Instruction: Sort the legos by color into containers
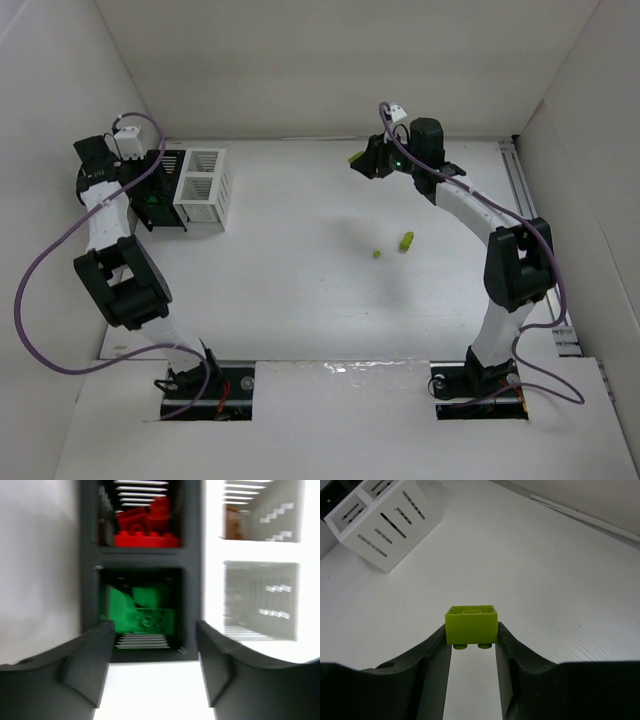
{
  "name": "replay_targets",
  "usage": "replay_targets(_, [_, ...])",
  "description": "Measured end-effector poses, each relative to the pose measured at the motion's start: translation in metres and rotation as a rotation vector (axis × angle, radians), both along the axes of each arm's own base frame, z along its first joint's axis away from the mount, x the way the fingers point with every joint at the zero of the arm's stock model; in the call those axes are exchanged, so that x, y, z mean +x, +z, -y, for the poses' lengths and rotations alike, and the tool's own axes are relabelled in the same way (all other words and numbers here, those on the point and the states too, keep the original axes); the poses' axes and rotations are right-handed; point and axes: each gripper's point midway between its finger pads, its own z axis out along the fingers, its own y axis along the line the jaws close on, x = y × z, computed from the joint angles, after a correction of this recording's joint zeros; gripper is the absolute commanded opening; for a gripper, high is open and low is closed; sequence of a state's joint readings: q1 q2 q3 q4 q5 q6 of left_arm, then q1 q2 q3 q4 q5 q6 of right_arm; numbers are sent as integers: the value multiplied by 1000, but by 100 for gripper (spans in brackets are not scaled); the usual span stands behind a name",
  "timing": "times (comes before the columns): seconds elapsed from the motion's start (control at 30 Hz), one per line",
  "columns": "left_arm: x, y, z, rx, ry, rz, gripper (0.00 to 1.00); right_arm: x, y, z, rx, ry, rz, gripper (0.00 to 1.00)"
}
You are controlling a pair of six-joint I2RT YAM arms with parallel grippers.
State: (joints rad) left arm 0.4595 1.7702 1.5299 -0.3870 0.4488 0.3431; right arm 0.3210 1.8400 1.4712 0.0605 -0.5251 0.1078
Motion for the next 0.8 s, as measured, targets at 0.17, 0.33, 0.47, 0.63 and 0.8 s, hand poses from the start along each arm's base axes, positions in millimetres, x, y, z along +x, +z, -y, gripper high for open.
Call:
replay_targets(0.17, [-6, 51, 29, -44, -99, 122, 100, -11, 2, -9, 4, 94, 19, 0])
replay_targets(0.33, [-5, 115, 86, -24, -232, 254, 100, -22, 4, -16, -5, 195, 60, 0])
replay_targets(0.47, [-24, 161, 170, -108, -369, 369, 100, -28, -2, -15, -32, 223, 85, 0])
replay_targets(0.63, [-46, 192, 191, -222, -397, 442, 100, -41, -4, -20, -82, 269, 143, 0])
replay_targets(0.8, [-44, 166, 224, -283, -487, 374, 100, -70, 6, -44, -144, 355, 265, 0])
